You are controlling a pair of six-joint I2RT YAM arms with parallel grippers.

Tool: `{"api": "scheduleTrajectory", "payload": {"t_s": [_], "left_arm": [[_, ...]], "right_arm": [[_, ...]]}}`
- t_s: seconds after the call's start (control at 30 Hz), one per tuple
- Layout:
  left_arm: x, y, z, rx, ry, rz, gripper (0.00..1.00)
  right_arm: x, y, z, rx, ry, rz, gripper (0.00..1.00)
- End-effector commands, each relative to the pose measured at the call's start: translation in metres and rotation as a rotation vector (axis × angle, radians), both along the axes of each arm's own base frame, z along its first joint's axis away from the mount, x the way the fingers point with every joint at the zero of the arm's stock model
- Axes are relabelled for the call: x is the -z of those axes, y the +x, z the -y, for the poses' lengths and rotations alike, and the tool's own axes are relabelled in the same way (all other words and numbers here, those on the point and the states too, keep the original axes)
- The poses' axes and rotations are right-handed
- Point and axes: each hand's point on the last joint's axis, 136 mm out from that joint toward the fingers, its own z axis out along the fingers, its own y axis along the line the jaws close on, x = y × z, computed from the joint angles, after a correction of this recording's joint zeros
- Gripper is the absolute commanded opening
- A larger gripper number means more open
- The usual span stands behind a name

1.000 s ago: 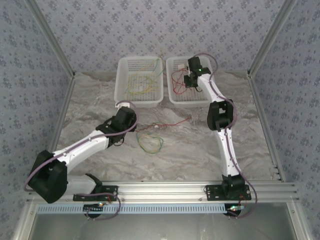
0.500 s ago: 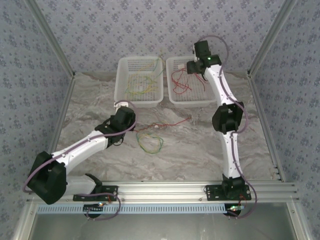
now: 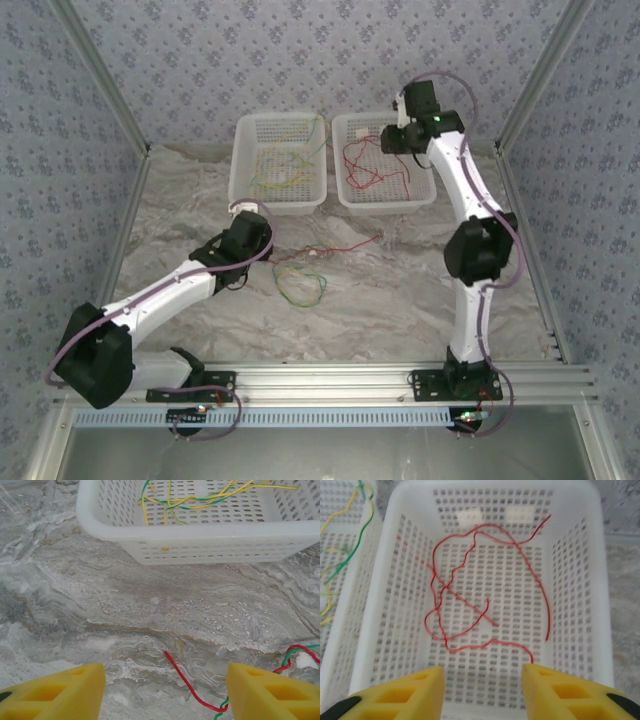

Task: Untangle the cables

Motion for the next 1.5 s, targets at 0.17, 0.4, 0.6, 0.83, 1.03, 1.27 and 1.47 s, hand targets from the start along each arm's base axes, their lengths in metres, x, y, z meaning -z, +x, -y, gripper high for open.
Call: {"api": "scheduleTrajectory", "payload": {"t_s": [0.17,0.4,0.6,0.83,1.03,1.27,1.47], "left_arm": [[-0.013,-0.010,0.024,0.097,-0.160,-0.016,0.69],[0.025,-0.031,0.038,0.162,-0.220,-0.131,0.79],[0.051,-0.038,0.056,0.225,-0.259,-0.200,0.80],[0.082,-0.049,0.074,0.282,-0.253,-0.268,0.75],[0.108,-0.060,0.077,0.296,-0.238,-0.288,0.49],[0.109,-0.061,0.056,0.253,-0.156,-0.260,0.12],[0.076,-0.067,0.050,0.317,-0.141,-0.169,0.00]], "right_arm": [[-0.034,-0.119,-0.083,-0.297,0.341,0.258,0.46],[0.080,-0.199,-0.131,-0.563,0.229,0.116,0.52],[0.130,-0.209,-0.147,-0.590,0.267,-0.007,0.52],[0.151,-0.206,-0.156,-0.553,0.271,-0.035,0.54],[0.144,-0.195,-0.148,-0.490,0.261,0.009,0.55],[0.132,-0.193,-0.146,-0.484,0.259,0.034,0.56],[0.120,-0.197,-0.139,-0.505,0.220,0.058,0.57]]}}
